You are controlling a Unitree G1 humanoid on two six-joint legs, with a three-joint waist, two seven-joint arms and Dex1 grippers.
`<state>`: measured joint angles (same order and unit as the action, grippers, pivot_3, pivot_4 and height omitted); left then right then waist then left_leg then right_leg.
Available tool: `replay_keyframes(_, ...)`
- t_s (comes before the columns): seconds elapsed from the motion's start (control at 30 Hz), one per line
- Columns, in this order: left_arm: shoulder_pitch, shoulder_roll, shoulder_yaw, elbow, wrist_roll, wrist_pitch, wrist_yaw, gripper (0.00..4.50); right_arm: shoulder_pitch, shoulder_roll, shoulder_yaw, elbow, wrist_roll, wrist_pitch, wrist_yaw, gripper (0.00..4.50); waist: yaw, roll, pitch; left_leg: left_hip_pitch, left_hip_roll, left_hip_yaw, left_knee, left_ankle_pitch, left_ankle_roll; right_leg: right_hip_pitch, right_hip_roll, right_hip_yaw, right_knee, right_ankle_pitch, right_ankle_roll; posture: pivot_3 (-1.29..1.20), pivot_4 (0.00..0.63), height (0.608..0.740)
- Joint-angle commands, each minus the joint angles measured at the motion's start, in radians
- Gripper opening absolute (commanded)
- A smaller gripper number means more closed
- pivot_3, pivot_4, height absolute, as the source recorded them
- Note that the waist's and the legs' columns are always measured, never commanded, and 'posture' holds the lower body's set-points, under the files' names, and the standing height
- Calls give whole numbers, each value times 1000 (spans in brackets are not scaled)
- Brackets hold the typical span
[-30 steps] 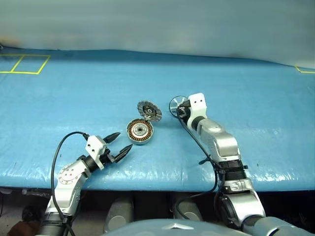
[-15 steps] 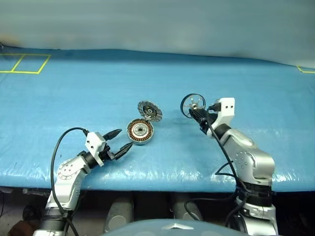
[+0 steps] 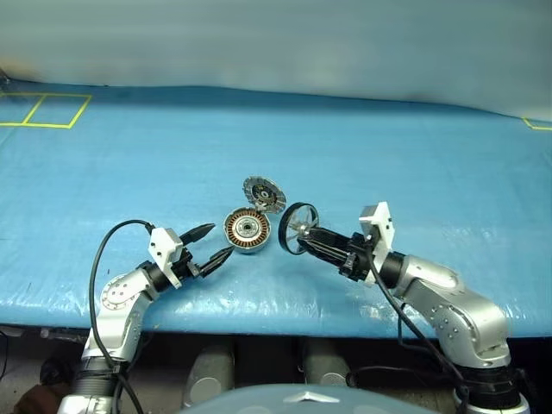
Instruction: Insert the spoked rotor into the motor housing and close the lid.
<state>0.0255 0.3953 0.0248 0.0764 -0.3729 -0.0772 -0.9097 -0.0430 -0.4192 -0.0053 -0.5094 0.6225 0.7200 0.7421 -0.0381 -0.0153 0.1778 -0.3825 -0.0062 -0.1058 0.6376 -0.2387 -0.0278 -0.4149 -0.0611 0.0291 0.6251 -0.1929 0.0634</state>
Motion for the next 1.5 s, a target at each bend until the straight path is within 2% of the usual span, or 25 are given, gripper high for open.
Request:
replay_keyframes(0.03,2,1,8,-18,-5,-17,-6,3853,-69,15,58,30,-19,-43,11,1290,1,0,0,0,0,0,0,0,0,0,0,0,0,0,0,0,150,740)
replay_keyframes(0.2,11,-1,3,-33,3,-16,2,3853,-178,44,149,158,-73,-67,20,1290,3,0,0,-1,0,-1,-1,0,0,0,0,0,0,0,0,0,150,740)
replay_keyframes(0.47,40,-2,4,-63,3,-15,17,3853,-256,65,211,267,-116,-70,41,1290,3,0,0,0,0,-1,-1,0,0,0,0,-1,0,0,0,0,150,740)
replay_keyframes(1.07,68,-14,0,-82,9,-27,42,3853,-371,116,252,421,-208,-62,29,1290,2,0,0,0,-1,-1,-1,0,0,0,0,-1,1,0,0,0,150,740)
replay_keyframes(1.5,72,-14,-2,-79,14,-36,48,3853,-391,112,277,418,-252,-21,11,1290,1,0,0,1,0,-1,0,0,0,1,0,-1,1,0,0,0,150,740)
